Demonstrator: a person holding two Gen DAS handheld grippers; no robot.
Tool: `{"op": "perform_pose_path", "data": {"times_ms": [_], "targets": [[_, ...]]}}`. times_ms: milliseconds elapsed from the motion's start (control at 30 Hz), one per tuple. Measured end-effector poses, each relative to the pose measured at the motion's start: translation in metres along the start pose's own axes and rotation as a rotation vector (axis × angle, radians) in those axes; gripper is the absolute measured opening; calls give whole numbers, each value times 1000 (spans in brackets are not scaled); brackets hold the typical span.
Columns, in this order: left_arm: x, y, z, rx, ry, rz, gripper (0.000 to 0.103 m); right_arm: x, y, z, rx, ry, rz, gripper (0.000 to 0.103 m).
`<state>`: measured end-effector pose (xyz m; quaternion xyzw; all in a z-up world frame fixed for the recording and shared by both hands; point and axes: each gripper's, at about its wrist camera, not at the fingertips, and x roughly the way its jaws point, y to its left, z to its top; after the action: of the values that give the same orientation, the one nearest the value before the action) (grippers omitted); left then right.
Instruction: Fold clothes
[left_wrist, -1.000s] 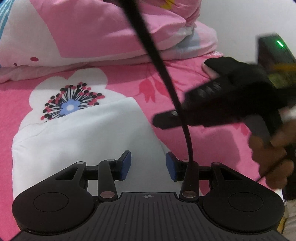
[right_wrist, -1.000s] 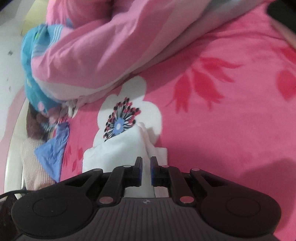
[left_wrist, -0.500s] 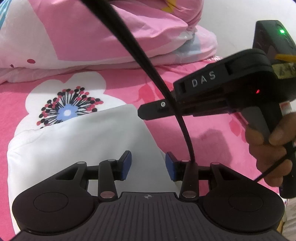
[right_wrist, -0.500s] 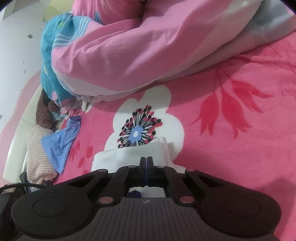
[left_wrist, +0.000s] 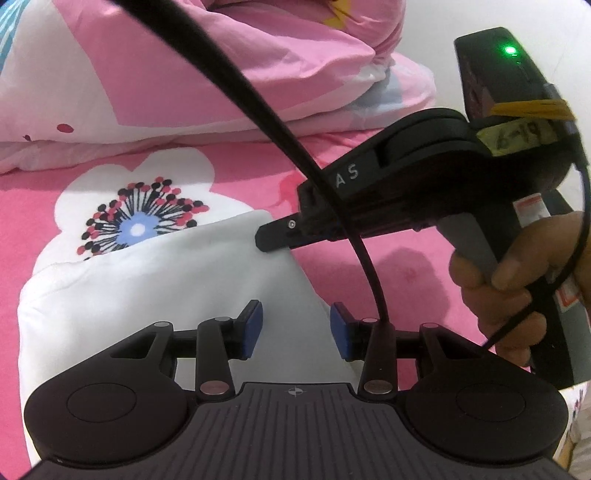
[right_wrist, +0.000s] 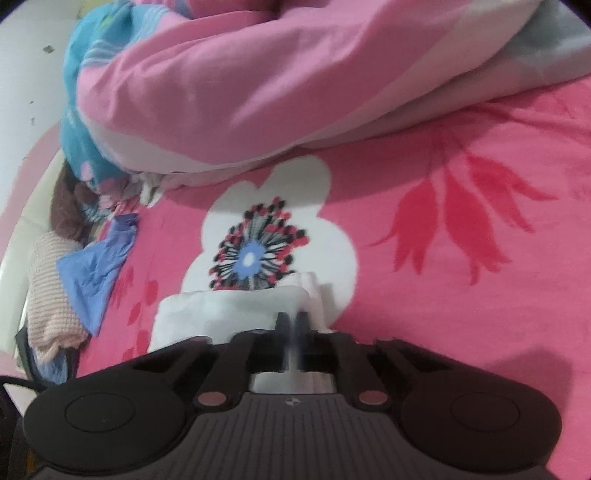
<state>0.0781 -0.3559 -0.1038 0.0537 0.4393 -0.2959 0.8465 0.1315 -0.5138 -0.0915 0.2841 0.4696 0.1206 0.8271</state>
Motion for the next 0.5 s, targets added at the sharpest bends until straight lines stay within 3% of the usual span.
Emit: {"op": "perform_pose_path", "data": {"times_ms": [333, 433, 500], "targets": [[-2, 3, 1, -31, -37, 16, 41, -11, 8, -6, 79, 12, 172, 2], [-5, 1, 0, -21, -51, 28, 36, -15, 11, -7, 103, 16, 224, 3], [-6, 0, -1, -8, -58, 41, 24, -16, 10, -10, 130, 18, 249, 3]]}}
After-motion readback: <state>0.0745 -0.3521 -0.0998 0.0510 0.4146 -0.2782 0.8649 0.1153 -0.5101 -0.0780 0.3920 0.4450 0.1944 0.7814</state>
